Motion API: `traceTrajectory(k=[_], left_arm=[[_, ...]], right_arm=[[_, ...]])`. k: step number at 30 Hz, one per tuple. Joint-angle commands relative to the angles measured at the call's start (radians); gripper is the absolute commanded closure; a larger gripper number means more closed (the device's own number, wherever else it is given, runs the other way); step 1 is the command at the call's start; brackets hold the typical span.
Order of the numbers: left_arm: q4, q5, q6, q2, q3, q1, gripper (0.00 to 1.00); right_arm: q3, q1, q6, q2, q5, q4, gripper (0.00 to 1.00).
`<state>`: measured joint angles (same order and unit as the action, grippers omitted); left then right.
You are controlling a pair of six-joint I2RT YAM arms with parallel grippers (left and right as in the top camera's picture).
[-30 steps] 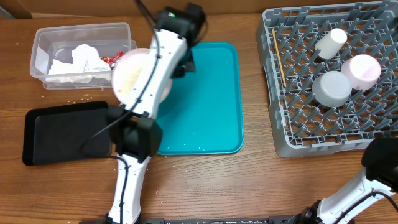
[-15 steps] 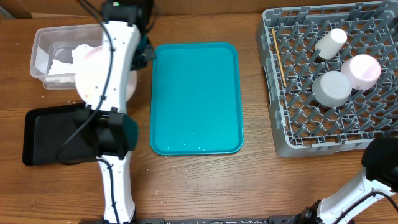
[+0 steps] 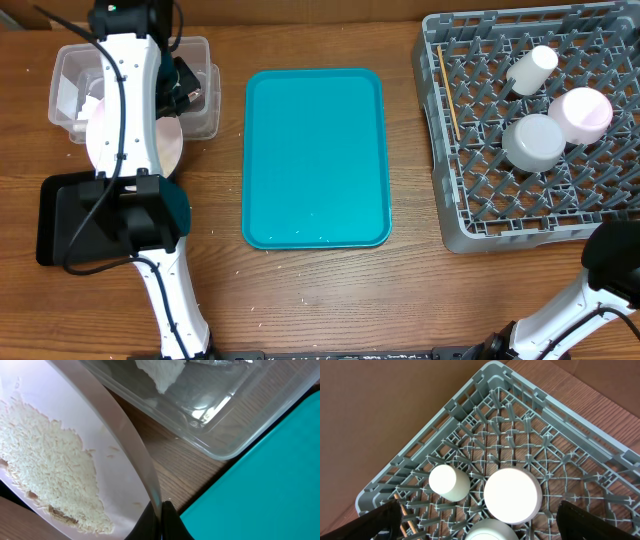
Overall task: Sort waste into correct bins and load items into the dishwasher
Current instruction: 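Lift the plate with the left gripper and carry it left over the black tray, then tilt the plate with the left gripper to dump rice onto the black tray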
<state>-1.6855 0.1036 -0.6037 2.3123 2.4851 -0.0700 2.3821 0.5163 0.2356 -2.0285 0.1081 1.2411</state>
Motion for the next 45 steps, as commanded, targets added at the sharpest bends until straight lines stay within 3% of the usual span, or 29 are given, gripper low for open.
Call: traceTrajectory(k=[1,15,26,36,45], left_arm=[[-0.005,-0.053,-0.002,-0.037,0.017,-0.016,0.96],[-0.005,-0.117,-0.006,-0.048,0.008,-0.11,0.96],[-0.005,-0.078,-0.005,-0.195,-0.165,-0.132,0.96],[0.011,-0.079,-0.029,-0.21,-0.241,-0.217,0.96],[0.068,-0.191,-0.002,-0.209,-0.266,-0.266,0.96]], right_arm=[[0.008,0.001,0.008,0.006,0.005,-0.006,0.0],[0.008,0.001,0.008,0.006,0.005,-0.005,0.0],[0.009,0.001,0.008,0.006,0.005,-0.005,0.0],[0.008,0.001,0.008,0.005,0.005,-0.005,0.0],[0.008,0.001,0.008,0.006,0.005,-0.005,0.0]])
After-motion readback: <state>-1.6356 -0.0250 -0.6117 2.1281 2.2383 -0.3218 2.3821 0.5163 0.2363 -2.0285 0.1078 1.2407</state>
